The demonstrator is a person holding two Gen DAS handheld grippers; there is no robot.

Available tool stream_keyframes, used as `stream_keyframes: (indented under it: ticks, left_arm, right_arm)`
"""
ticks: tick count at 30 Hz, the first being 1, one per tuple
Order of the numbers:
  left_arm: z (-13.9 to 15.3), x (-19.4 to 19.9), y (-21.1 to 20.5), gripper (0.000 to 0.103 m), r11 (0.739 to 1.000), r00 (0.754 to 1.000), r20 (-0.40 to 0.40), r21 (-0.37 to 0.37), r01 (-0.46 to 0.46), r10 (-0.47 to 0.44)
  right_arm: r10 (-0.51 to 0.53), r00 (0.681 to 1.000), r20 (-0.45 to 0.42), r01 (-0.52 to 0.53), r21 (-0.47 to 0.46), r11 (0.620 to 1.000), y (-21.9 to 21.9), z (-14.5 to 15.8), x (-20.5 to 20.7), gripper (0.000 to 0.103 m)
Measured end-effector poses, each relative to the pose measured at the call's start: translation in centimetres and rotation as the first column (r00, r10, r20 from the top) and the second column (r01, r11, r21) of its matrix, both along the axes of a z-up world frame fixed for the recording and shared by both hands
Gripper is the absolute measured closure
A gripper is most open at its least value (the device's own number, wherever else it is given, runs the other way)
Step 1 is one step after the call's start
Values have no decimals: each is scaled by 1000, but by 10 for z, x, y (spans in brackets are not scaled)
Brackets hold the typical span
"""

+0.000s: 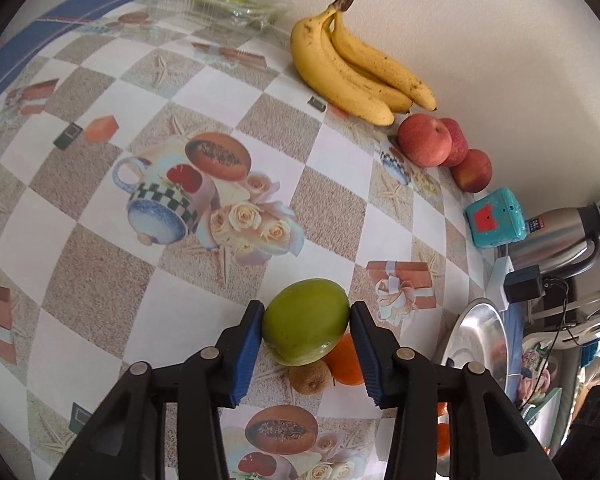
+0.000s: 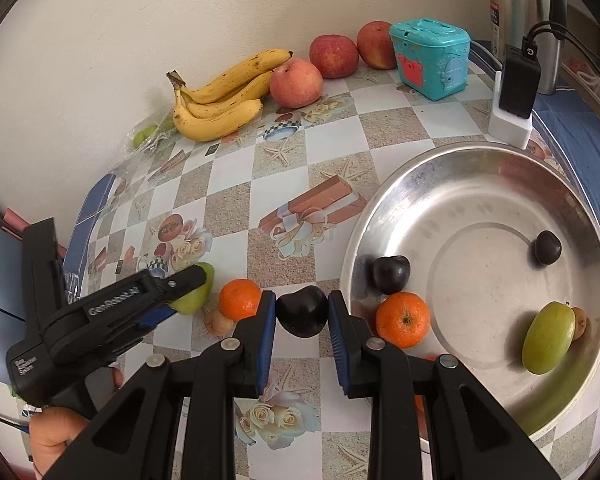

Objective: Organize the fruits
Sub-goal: 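Carry the green fruit and the plum over the steel bowl with both tools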

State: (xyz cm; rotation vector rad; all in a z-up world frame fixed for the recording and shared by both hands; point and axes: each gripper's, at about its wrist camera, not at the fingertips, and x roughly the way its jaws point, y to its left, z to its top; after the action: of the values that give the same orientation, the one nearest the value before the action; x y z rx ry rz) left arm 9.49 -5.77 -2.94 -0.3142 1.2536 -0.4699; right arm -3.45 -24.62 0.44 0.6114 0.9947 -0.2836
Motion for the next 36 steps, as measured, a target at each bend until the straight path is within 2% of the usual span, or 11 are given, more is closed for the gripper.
stream_keyframes:
  ticks: [10,18,25,33,36]
  left_arm:
    - [35,-19,-16,56,999,996,86,-21,33,-31]
    - [42,-49,-64,56,987,982,108,-25,157,-153]
    - [45,-85,-120,56,950,941,140,-8,311,-307]
    - [44,-112,-167,56,906,883,204,86,414,-422]
    - [34,-114,-180,56,895,873,194,107,434,-447]
  right_arm:
    - [-84,996,7,84,-6,996,-31,3,-21,76]
    - [-216,976,4,216,-25,976,-79,3,-59,76]
    - [-300,954,8,300,-18,954,-110,0,-88,76]
    - [-328,944,36,327,25,945,-123,-2,-96,76]
    - [-341,939,43,340,33,940,-126,-3,-98,76]
